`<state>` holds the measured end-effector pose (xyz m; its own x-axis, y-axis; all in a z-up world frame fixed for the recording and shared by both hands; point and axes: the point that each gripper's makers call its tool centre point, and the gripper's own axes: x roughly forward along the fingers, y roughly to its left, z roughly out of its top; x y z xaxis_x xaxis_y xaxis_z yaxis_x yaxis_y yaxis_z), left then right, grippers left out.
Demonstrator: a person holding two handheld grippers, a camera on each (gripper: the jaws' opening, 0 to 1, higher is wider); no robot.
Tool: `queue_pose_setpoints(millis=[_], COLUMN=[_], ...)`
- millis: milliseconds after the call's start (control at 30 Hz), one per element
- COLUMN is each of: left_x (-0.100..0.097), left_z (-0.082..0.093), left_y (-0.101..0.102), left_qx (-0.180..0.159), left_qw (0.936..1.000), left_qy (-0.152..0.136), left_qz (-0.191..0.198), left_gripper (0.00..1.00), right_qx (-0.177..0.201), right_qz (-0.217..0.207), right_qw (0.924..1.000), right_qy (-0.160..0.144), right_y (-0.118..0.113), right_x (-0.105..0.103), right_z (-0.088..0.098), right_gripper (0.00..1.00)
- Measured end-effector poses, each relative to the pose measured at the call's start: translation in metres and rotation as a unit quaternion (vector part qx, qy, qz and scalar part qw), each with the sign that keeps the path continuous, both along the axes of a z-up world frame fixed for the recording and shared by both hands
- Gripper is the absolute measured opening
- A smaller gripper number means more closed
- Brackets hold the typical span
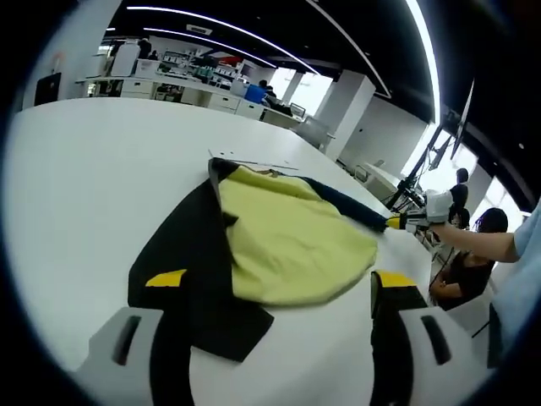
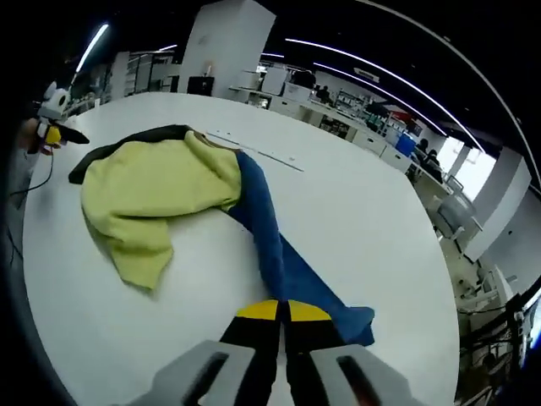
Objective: Fold the garment on the visible template until the final outline fits inside the template.
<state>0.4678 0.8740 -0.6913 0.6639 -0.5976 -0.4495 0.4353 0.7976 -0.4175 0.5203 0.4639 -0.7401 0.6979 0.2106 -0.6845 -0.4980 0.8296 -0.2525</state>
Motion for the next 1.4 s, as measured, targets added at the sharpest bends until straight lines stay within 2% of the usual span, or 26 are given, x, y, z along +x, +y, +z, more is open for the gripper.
queue_pose_setpoints(millis=[267, 767, 833, 900, 967, 1033, 1100, 1167, 1400], left_x=[0.0, -0.003, -0.002, -0.002, -0.002, -0.003, -0.003, -0.003, -0.005], left_z=[-0.001, -0.001, 0.0, 0.0, 0.001, 0.001, 0.0, 0.0, -0.004], left_y=[-0.001, 0.001, 0.001, 0.001, 0.001, 0.002, 0.002, 0.002, -0.001], left_qx=[-0.004, -0.001, -0.001, -0.001, -0.001, -0.002, -0.001, -0.003, -0.007], left_qw=[1.0, 1.0, 1.0, 1.0, 1.0, 1.0, 1.0, 1.0, 0.9999], left_qy=[0.001, 0.002, 0.001, 0.0, 0.0, 0.0, 0.001, 0.001, 0.005], left_qz=[0.001, 0.006, 0.006, 0.006, 0.006, 0.006, 0.006, 0.007, 0.007], left_gripper=[0.85, 0.85, 0.85, 0.85, 0.85, 0.85, 0.85, 0.85, 0.85], right_qx=[0.003, 0.015, 0.031, 0.052, 0.061, 0.082, 0.103, 0.098, 0.121], right_qz=[-0.013, -0.025, -0.024, -0.027, -0.03, -0.037, -0.052, -0.068, -0.138], right_qw=[0.9995, 0.9987, 0.9981, 0.9971, 0.9971, 0.9958, 0.9933, 0.9928, 0.983], right_qy=[0.029, 0.042, 0.048, 0.05, 0.035, 0.018, 0.011, 0.007, 0.005], right_y=[0.003, -0.004, -0.001, 0.002, 0.0, -0.002, -0.009, -0.024, -0.071], right_x=[-0.005, -0.003, -0.004, -0.004, -0.003, 0.0, 0.003, 0.006, 0.017], right_z=[-0.024, -0.028, -0.027, -0.025, -0.019, -0.01, -0.001, 0.002, 0.008], right_gripper=[0.0, 0.0, 0.0, 0.15, 0.4, 0.51, 0.55, 0.59, 0.58])
